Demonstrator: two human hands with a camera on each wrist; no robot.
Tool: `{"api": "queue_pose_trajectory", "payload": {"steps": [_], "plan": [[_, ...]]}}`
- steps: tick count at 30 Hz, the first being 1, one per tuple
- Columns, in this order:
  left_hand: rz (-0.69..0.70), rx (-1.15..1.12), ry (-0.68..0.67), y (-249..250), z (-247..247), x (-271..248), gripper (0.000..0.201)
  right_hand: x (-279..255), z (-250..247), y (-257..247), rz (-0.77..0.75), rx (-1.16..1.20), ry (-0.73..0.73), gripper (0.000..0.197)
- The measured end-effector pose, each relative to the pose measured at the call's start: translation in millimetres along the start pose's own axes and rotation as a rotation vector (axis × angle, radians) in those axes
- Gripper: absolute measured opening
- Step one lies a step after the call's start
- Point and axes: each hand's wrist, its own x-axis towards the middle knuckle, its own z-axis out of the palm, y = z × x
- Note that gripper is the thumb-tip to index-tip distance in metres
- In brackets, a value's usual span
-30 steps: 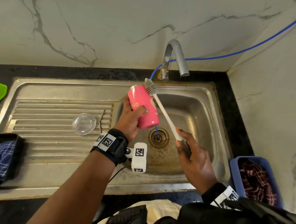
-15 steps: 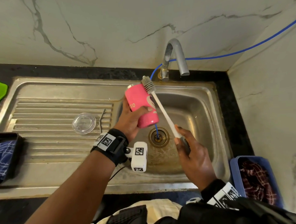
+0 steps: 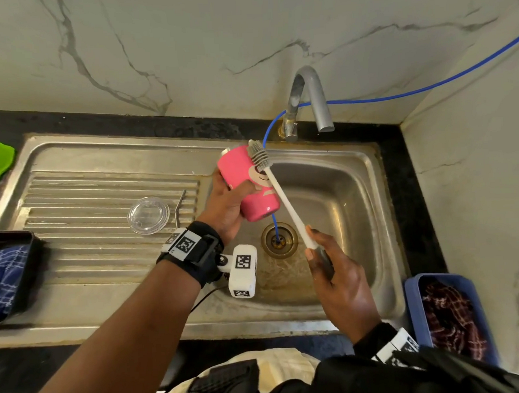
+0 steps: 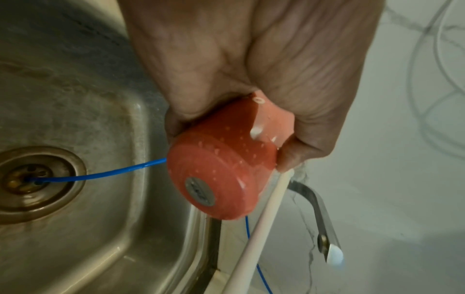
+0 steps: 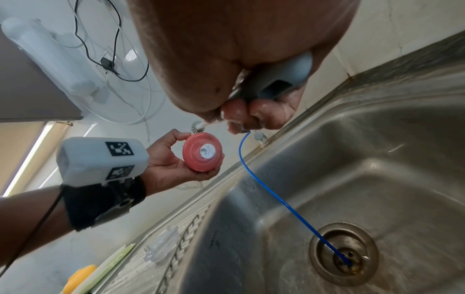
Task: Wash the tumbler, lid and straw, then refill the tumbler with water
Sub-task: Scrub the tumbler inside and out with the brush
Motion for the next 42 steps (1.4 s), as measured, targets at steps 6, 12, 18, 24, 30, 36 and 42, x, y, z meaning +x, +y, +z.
{"api": "queue_pose_trajectory", "payload": {"steps": [6,12,18,24,30,36,42], "plan": [[-0.001,0.05,-0.018,2.3,-2.3,-2.9,0.106,-3.8,-2.2,0.4,-0.024,-0.037,0.017,0.036],[-0.022,0.044,-0.022,-4.4,2.8,-5.3,0.101,4.0,-1.4,2.4,-0.02,-0.046,0.022,0.04],[0.001,-0.008,0.024,7.1,-8.8,-2.7,0.088,-10.6,-3.6,4.9,-0.039,-0.02,-0.026,0.039],[-0.027,0.039,-0.059,-5.5,4.5,-8.2,0.102,5.3,-1.0,0.9,-0.027,-0.041,0.029,0.04],[0.008,-0.006,0.05,8.7,-10.3,5.7,0.087,-9.3,-4.4,1.3,-0.025,-0.012,-0.03,0.039],[-0.028,-0.009,-0.067,-1.0,-2.4,-5.1,0.087,8.8,-3.3,-0.9,-0.02,-0.04,-0.001,0.039],[-0.009,-0.059,0.012,7.3,-10.2,-1.5,0.088,5.2,-10.1,-3.4,-0.022,0.0,-0.056,0.037]]}}
